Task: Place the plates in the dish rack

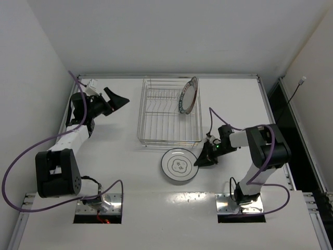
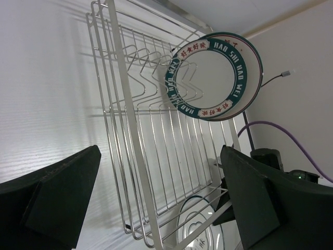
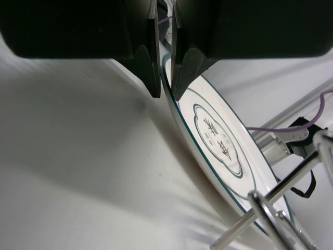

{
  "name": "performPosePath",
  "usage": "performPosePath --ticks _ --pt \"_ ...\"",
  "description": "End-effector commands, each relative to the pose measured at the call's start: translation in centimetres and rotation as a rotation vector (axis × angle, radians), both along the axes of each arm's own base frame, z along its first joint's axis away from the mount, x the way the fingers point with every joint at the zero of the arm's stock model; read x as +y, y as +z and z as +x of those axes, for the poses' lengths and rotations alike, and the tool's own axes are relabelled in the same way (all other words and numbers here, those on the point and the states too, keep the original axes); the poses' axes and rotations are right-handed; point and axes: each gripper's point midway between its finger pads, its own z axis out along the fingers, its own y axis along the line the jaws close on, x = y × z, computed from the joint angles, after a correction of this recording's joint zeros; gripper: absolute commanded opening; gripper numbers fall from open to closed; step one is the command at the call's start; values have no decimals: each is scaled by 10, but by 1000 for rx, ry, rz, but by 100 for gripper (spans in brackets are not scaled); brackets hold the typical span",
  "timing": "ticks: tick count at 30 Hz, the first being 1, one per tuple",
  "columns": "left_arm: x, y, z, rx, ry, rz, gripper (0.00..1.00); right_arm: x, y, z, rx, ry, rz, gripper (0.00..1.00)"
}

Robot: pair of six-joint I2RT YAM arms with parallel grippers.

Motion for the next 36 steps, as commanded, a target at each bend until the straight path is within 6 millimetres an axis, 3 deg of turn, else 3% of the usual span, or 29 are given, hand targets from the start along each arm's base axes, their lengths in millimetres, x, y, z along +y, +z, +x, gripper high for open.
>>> performPosePath --ticks 1,7,12,15,20,24,25,27,28,30,31,33,34,36 --pt "-4 16 4 -59 -21 -3 100 -16 -12 -3 -24 -19 -136 0" --pt "-3 16 4 -54 -23 4 100 -35 11 -9 -71 -102 -281 0" --pt "-2 14 5 -50 -16 13 100 -47 27 -26 -91 -145 -367 0" --pt "-2 14 5 -50 -16 13 100 -60 50 -31 -170 -177 -464 0" --pt "-2 14 5 -45 -14 6 100 -79 125 -33 -346 -234 -559 0" --pt "-1 13 3 -40 -2 1 100 -97 170 -35 -417 -281 -636 0" --pt "-1 10 5 -29 -2 -1 100 -99 196 -28 -479 -313 -631 0" --pt "-1 8 4 -20 -2 -2 100 -110 226 -23 -544 -378 -668 0" --pt "-1 8 4 -20 -2 -2 100 -111 261 -9 -619 -422 -658 0" --pt "0 6 5 -10 10 0 100 -115 294 12 -690 -467 -677 0" --pt "0 8 5 -10 10 0 100 -114 319 34 -725 -495 -681 0" --pt "2 11 5 -24 17 11 100 -111 343 67 -808 -507 -684 0" --pt "2 11 5 -24 17 11 100 -111 365 82 -861 -534 -680 0" --pt "2 9 5 -15 17 10 100 -109 365 124 -866 -539 -745 0"
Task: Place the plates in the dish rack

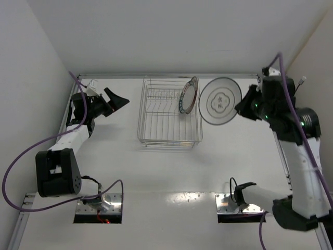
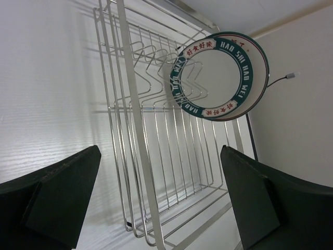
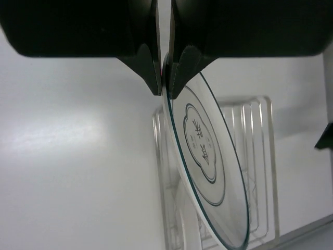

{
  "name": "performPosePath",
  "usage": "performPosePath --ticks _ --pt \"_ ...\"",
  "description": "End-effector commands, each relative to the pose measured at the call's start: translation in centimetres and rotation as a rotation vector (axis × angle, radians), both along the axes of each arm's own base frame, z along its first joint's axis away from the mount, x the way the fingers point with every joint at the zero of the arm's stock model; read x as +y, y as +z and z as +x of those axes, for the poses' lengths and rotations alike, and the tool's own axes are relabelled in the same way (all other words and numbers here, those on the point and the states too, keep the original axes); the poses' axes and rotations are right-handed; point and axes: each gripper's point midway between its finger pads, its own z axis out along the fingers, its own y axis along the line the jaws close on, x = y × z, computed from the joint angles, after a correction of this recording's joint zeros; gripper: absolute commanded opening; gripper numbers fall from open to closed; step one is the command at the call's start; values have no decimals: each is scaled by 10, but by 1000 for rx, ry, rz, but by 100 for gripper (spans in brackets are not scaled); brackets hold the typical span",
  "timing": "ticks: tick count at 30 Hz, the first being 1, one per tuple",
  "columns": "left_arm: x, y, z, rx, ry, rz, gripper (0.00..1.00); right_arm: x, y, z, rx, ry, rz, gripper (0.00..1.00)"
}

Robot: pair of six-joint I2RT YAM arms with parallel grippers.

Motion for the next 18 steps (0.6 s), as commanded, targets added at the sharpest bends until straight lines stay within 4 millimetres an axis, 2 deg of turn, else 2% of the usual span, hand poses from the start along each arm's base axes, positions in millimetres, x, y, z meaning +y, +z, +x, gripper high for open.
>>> performPosePath --ticks 1,2,5,6,7,9,10,11,12,13,14,15,18 --pt "0 16 5 -47 3 12 100 -4 24 76 -108 -82 -99 0" --pt "1 13 7 -38 11 14 100 5 24 104 -125 -75 -118 0" --pt "2 10 9 -26 11 12 100 24 11 141 -102 -58 -155 0" --pt "2 8 8 -14 11 11 100 31 19 153 -121 -62 -161 0" --pt "2 10 8 -18 9 18 100 36 0 174 -88 -82 -216 0" --pt "2 7 9 -9 9 17 100 53 -9 189 -80 -70 -260 0" --pt "2 7 9 -9 9 17 100 58 0 199 -108 -77 -257 0" --pt "2 7 9 -9 9 17 100 68 -19 215 -75 -70 -278 0" --pt "2 7 9 -9 9 17 100 74 -11 221 -98 -71 -286 0" --pt "2 7 9 -9 9 17 100 72 -16 228 -87 -90 -308 0" --pt "2 7 9 -4 11 10 100 79 -21 234 -85 -87 -317 0" --pt "2 7 9 -4 11 10 100 84 -34 246 -68 -84 -325 0" --pt "2 7 9 -4 11 10 100 89 -53 258 -46 -93 -334 0"
